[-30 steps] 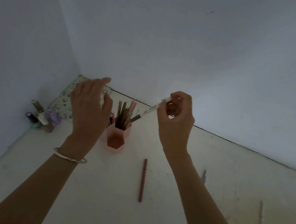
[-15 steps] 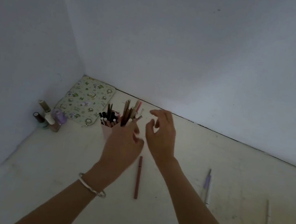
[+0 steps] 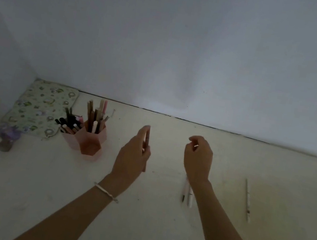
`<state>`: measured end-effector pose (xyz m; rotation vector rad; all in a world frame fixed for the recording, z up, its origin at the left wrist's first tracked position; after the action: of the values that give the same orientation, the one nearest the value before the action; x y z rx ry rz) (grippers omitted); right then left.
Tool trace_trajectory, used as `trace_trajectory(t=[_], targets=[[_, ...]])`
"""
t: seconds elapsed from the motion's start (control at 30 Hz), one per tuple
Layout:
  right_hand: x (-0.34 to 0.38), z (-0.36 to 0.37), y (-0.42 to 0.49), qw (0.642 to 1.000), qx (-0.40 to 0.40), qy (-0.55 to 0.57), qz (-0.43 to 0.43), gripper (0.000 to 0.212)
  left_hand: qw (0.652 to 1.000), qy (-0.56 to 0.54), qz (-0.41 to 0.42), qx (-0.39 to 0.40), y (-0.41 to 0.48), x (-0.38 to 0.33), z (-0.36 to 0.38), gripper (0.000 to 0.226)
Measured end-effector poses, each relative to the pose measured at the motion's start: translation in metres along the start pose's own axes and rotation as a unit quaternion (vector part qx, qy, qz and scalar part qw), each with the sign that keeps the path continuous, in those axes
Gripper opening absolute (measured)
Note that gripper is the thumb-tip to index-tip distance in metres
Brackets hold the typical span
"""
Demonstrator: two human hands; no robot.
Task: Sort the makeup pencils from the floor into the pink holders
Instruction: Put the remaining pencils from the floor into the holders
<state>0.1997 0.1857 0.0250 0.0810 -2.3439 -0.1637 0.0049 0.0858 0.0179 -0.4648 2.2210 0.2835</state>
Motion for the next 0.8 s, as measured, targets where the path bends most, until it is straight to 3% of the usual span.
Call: trace_trajectory(t=[0.17,0.43,0.53,0.63,0.8], targets=[[-0.091,0.002,-0.013,0.966,0.147,-0.138,0.164,0.031,0.994,-0.086,0.061,-0.025,0.013,-0.05,0.006,0.063],[-0.101,0.023,-0.034,0.953,0.177,-0.208,0.128,0.034,0.995,-0.086,0.051,0.0,0.012,-0.045,0.016,0.075],[-0.065,0.008,-0.013,0.976,0.114,-0.17,0.072,0.041,0.993,-0.09,0.058,-0.048,0.025,-0.04,-0.024,0.072],[0.0,-0.011,0.014,0.997,0.02,-0.08,-0.012,0.047,0.98,-0.067,0.054,-0.182,0.037,-0.019,-0.101,0.064],[0.089,-0.014,0.019,0.988,-0.05,0.101,-0.109,0.046,0.932,0.082,0.016,-0.351,0.019,0.017,-0.188,0.06]])
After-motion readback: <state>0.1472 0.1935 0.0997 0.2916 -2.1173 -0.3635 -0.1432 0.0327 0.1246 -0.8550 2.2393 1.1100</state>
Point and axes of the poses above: each hand's wrist, its own y-axis towards the middle knuckle, its own z-axis out of the palm, x = y × z, the point moved 9 cm from there along y, towards the middle knuckle, and after that the axes turned 2 degrees about -z, right-handed, at the moved point
